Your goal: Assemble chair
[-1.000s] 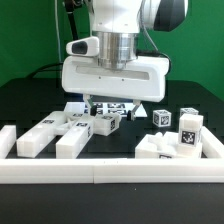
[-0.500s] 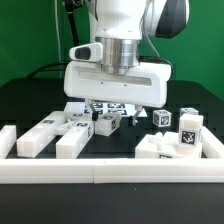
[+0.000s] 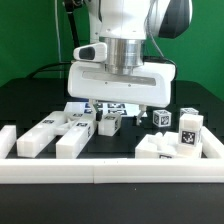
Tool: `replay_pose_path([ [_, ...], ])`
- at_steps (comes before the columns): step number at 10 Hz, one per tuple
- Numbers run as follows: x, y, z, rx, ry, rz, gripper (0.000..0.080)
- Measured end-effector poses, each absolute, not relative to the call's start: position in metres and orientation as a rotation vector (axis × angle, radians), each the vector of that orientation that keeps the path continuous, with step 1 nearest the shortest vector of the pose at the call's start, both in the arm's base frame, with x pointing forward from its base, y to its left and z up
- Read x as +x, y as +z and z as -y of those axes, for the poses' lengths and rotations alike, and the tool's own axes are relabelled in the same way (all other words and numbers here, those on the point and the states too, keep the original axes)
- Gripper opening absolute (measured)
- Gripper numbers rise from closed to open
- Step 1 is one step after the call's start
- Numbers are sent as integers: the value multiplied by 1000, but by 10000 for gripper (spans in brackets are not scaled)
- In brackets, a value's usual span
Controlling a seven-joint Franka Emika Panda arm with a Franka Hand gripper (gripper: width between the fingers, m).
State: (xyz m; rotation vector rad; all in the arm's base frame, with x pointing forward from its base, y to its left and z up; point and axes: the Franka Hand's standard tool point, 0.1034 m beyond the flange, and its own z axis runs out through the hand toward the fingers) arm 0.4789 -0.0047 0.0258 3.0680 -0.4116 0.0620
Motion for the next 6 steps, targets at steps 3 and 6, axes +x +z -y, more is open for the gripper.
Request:
replay_pose_path([
  [3,481,26,-6,3077,67,396,649],
  [6,482,27,-7,3078,68,389,649],
])
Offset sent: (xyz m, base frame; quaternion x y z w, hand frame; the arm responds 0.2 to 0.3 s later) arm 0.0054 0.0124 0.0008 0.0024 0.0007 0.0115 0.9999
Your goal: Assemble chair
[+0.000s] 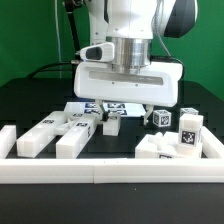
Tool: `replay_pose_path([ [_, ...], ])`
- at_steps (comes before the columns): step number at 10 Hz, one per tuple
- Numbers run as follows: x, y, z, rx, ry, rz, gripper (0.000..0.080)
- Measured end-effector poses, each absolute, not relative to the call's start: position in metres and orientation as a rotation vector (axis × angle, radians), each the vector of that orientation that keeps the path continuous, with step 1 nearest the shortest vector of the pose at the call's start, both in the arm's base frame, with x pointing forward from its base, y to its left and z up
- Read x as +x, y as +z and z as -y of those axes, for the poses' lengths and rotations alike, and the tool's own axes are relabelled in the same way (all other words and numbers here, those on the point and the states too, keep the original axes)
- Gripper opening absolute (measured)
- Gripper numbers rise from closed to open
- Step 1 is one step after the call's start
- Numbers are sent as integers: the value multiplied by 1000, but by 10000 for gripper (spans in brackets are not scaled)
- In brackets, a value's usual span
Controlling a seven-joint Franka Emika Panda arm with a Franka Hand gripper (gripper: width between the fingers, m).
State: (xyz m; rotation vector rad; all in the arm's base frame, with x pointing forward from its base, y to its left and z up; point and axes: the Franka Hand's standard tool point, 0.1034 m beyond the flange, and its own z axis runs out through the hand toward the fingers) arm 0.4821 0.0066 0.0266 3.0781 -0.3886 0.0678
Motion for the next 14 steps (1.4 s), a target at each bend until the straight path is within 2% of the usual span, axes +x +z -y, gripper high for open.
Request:
replay_pose_path([
  [5,482,26,2,3074,101,347,649],
  [8,489,26,-10,3066,199,320,649],
  [14,490,27,-36,3076,223,277,649],
])
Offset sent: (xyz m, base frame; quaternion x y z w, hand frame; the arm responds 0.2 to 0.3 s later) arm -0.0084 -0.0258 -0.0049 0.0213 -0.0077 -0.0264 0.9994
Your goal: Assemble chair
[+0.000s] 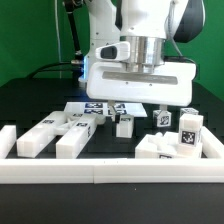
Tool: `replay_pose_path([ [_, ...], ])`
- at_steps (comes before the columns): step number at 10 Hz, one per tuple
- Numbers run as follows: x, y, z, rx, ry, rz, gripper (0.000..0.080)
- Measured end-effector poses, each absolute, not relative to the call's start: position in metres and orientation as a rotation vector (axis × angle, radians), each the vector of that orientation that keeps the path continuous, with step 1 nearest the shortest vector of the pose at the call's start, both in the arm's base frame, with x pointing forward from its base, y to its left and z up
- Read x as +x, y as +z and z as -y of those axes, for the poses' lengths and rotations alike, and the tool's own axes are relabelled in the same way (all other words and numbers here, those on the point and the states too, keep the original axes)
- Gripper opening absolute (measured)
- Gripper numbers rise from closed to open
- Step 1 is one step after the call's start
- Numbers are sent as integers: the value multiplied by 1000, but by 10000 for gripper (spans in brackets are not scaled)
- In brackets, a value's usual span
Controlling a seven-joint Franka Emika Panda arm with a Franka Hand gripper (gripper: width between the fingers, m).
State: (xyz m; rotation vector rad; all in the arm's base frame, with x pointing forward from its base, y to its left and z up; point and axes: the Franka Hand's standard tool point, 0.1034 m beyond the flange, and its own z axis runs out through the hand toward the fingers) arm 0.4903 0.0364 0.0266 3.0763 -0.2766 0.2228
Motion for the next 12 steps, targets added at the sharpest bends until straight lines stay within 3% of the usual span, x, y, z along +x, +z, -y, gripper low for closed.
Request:
replay_pose_path([
  [5,497,58,-15,3107,185,172,649],
  [8,496,57,-9,3119,143,155,649],
  [12,493,58,-14,3164,-278,174,649],
])
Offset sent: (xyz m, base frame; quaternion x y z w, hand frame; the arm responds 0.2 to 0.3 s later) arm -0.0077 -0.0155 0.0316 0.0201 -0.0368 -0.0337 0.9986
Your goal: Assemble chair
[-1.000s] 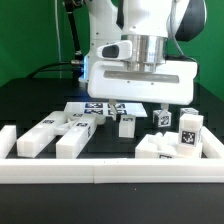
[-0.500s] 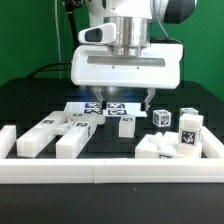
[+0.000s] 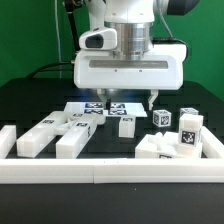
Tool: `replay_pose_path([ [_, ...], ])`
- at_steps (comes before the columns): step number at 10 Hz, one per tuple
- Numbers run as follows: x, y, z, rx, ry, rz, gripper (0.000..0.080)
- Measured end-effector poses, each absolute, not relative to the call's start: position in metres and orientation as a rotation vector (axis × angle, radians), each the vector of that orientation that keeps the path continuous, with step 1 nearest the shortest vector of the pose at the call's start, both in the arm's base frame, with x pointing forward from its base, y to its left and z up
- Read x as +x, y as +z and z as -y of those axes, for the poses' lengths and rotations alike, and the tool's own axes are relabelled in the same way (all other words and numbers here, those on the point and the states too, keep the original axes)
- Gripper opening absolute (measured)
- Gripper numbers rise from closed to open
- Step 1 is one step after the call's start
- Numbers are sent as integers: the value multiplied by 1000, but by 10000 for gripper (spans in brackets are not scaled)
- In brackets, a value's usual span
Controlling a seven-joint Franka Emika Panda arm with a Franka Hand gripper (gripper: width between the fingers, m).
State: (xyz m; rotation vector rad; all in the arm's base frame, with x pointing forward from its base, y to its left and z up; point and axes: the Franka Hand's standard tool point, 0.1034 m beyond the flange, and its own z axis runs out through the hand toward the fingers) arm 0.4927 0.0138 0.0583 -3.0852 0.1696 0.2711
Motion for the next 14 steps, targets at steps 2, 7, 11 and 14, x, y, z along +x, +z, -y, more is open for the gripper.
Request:
replay_pose_path([
  [2,494,54,-12,-3049,442,-179,649],
  [7,493,45,-9,-2937,839,-198,649],
  [11,483,40,-7,-2785,1207,-201,649],
  [14,485,33,-6,-2774,1240,-200,649],
])
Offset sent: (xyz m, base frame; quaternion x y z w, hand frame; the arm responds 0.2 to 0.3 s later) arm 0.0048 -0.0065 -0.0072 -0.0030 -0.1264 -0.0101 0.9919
